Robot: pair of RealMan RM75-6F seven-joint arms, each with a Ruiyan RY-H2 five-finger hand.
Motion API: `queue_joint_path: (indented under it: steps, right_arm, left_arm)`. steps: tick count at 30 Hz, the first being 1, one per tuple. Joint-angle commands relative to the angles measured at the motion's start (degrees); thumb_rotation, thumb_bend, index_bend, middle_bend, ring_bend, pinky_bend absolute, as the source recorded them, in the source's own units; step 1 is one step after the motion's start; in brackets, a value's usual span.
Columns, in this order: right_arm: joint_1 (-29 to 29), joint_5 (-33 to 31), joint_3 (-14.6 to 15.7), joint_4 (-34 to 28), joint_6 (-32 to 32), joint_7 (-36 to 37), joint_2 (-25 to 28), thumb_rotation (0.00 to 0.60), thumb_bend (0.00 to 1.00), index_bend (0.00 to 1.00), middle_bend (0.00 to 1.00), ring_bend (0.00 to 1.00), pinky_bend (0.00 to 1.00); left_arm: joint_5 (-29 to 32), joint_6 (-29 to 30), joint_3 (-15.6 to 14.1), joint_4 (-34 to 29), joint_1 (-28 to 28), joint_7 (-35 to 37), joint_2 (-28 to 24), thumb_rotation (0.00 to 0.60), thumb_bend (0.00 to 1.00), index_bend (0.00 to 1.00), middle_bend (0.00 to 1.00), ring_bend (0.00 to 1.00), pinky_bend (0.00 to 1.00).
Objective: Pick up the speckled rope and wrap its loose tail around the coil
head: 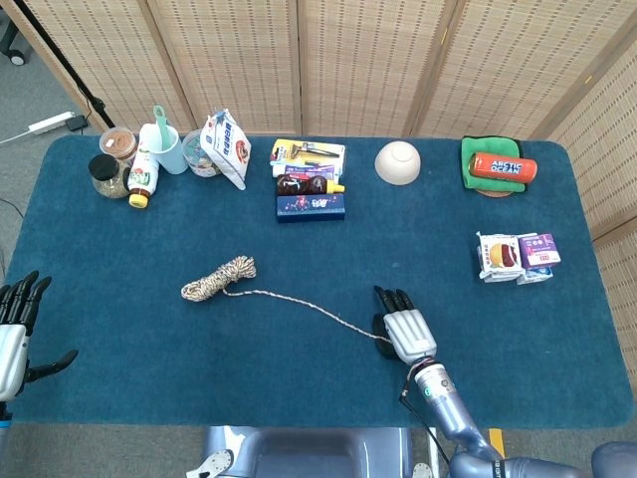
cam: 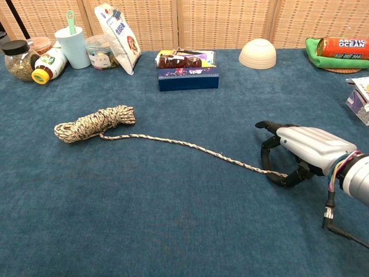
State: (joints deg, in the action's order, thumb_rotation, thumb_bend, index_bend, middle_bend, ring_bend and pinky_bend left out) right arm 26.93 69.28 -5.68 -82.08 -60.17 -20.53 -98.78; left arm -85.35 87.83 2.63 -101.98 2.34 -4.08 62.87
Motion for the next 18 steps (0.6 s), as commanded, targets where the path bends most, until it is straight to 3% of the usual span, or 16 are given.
queue_joint_path:
  steps: [1, 18]
  right_arm:
    - [0.03, 0.06, 0.08, 0.14, 0.02, 0.14, -0.05, 0.6, 0.44, 0.55, 0.0, 0.0, 0.0]
    - [-0.01, 2.54, 0.19, -0.17, -1.54, 2.32, 0.8, 0.6, 0.47, 0.58, 0.0, 0.0, 0.0]
  left_arm:
    - [0.0, -0.04, -0.02, -0.02, 0.02, -0.1, 0.04, 0.6, 0.07, 0.0, 0.0, 0.0, 0.0]
    - [1.92, -2.23, 1.02, -0.25, 1.55, -1.81, 1.02, 0.6, 0.07, 0.0, 0.0, 0.0, 0.0]
